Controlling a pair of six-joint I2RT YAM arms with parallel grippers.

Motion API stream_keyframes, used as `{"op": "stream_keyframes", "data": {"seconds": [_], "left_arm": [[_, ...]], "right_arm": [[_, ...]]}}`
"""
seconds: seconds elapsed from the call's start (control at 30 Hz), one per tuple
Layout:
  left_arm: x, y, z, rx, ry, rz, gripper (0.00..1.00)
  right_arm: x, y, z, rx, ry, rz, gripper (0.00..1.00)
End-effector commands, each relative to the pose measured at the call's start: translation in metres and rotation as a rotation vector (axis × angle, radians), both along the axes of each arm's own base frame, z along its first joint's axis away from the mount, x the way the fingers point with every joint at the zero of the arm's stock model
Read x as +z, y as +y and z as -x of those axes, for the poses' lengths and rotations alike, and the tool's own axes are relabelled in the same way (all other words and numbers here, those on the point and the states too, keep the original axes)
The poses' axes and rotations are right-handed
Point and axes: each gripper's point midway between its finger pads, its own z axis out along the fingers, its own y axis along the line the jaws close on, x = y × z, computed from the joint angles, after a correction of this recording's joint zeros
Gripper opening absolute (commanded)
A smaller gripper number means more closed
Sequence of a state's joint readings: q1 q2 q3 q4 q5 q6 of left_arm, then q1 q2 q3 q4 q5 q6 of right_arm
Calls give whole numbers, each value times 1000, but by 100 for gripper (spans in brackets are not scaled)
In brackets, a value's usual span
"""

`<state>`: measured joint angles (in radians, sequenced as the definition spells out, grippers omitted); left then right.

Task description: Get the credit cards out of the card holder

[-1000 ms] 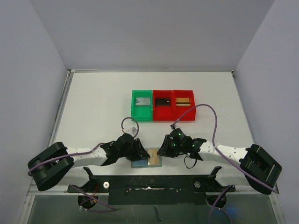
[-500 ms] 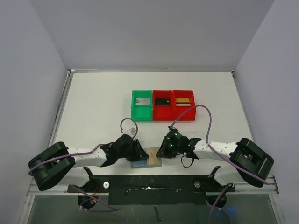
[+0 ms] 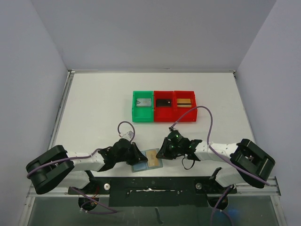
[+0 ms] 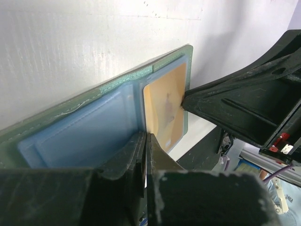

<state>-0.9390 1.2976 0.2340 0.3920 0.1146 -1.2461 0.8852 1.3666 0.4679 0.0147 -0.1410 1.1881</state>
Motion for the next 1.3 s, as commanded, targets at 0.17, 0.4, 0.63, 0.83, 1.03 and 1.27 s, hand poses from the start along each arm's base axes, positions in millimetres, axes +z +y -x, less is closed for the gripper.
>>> {"op": "stream_keyframes", "data": {"seconds": [0.17, 0.4, 0.63, 0.83, 1.03, 1.27], "left_arm": [[23, -3, -6, 24, -47, 48, 0], [23, 3, -6, 37, -56, 33, 0], [13, -1, -4, 0, -32, -11, 32], [-2, -6, -2, -38, -1, -81, 34], [-8, -12, -4, -50, 3, -94, 33], [6, -22, -10, -59, -48, -38, 12]], "right_arm": [[-7, -7, 9, -13, 14, 25, 11], [-5, -7, 9, -16, 7, 20, 11], [-6, -7, 9, -15, 8, 22, 11], [-5, -6, 9, -12, 8, 14, 11], [-4, -1, 11, 10, 10, -3, 11], [-3, 0, 11, 25, 10, -2, 10]]}}
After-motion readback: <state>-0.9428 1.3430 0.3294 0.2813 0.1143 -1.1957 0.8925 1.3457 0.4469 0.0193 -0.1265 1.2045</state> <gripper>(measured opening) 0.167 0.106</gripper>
